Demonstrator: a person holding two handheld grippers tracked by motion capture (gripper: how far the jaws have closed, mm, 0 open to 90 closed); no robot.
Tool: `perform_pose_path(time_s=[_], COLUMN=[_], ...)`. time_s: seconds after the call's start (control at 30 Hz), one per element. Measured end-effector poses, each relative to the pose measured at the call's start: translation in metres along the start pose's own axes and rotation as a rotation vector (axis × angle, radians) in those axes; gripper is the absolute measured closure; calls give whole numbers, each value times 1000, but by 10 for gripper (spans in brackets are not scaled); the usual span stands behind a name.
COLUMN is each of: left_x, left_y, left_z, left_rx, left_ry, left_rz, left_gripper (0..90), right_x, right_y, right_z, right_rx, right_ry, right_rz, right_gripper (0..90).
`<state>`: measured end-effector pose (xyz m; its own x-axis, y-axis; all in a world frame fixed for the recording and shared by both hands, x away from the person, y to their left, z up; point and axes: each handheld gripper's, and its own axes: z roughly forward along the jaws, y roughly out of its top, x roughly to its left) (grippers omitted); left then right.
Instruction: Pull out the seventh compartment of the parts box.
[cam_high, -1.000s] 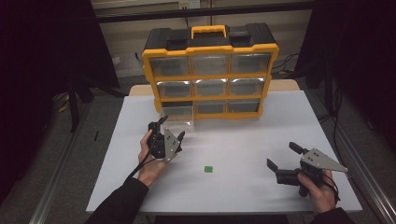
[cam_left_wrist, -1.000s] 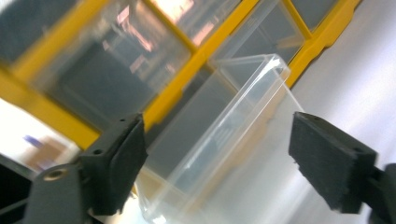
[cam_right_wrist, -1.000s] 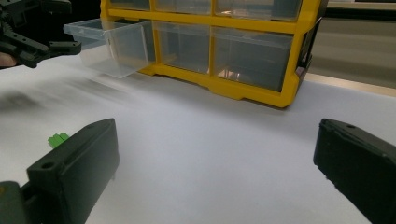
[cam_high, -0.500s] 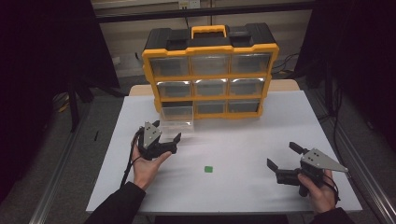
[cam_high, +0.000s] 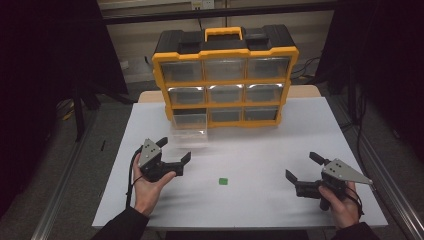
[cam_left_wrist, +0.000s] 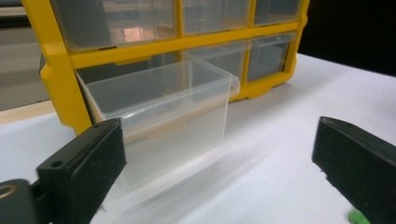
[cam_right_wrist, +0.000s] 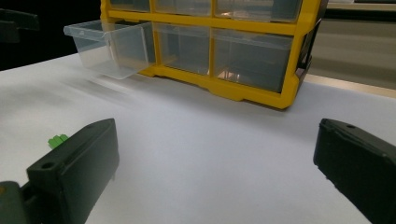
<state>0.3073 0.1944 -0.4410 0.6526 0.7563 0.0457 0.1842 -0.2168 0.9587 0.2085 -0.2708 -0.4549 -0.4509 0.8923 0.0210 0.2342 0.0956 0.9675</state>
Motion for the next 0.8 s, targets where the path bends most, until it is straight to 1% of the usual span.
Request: perform_pose_path(time_s=[0.03, 0.1, 0.13, 0.17, 0.23, 0.3, 0.33, 0.37, 0.4, 0.43, 0.47, 0.5, 0.53, 0.57, 0.6, 0.63, 0.67, 0.7, 0.73, 0.77, 0.8], left_x=[0, 2, 4, 4, 3, 1, 1, -1, -1, -1, 0, 0, 0, 1, 1, 0, -1, -2, -3, -4, -4], left_y=[-3, -6, -7, -7, -7, -8, -9, -9, -10, -11, -12, -12, -13, -14, -14, -15, -16, -16, -17, -17, -17], left_z=[-2, -6, -9, -12, -18, -23, -26, -28, -31, -34, -37, -39, -41, -43, -44, -45, -47, -48, -49, -50, -52], left_rx=[-5, -7, -5, -2, -7, -14, -12, -12, -12, -16, -12, -14, -8, -3, -4, -1, 7, 7, 5, 7, 3], left_ry=[18, 10, 0, 5, 14, 8, 1, 9, 13, 7, 10, 10, 20, 20, 14, 2, 12, 14, 1, 8, 3], left_rz=[11, -23, -25, -34, -21, -27, -22, -23, -32, -37, -33, -38, -39, -34, -37, -49, -41, -51, -52, -49, -48], left_gripper=[12, 15, 15, 15, 15, 14, 18, 17, 17, 18, 17, 17, 17, 18, 18, 18, 21, 22, 22, 22, 22], right_x=[0, 0, 1, 1, 1, 2, 1, 1, 1, 1, 1, 0, -1, -1, -2, -2, -3, -3, -2, -2, -2], right_y=[0, 1, 1, 1, 1, 1, 1, 1, 1, 1, 1, 1, 1, 1, 0, 1, 1, 0, 0, 0, 0], right_z=[0, 0, 1, 2, 2, 2, 2, 2, 1, 1, 0, 0, 0, -1, -1, -1, -1, -2, -2, -2, -1], right_rx=[0, -7, -7, -1, -2, -4, -5, -6, -6, -9, -4, -12, -11, -7, -10, -11, -14, -13, -11, -9, -9], right_ry=[-2, -2, -3, 1, 2, 1, -4, -6, -6, 0, 1, -1, -2, -4, -6, -11, -8, -8, -7, -6, -3], right_rz=[0, 6, 6, 6, 3, 5, 4, 8, 8, 9, 11, 12, 14, 15, 19, 23, 20, 19, 20, 19, 19], right_gripper=[1, 1, 2, 2, 2, 1, 1, 2, 2, 1, 1, 1, 3, 3, 3, 3, 3, 3, 3, 2, 2])
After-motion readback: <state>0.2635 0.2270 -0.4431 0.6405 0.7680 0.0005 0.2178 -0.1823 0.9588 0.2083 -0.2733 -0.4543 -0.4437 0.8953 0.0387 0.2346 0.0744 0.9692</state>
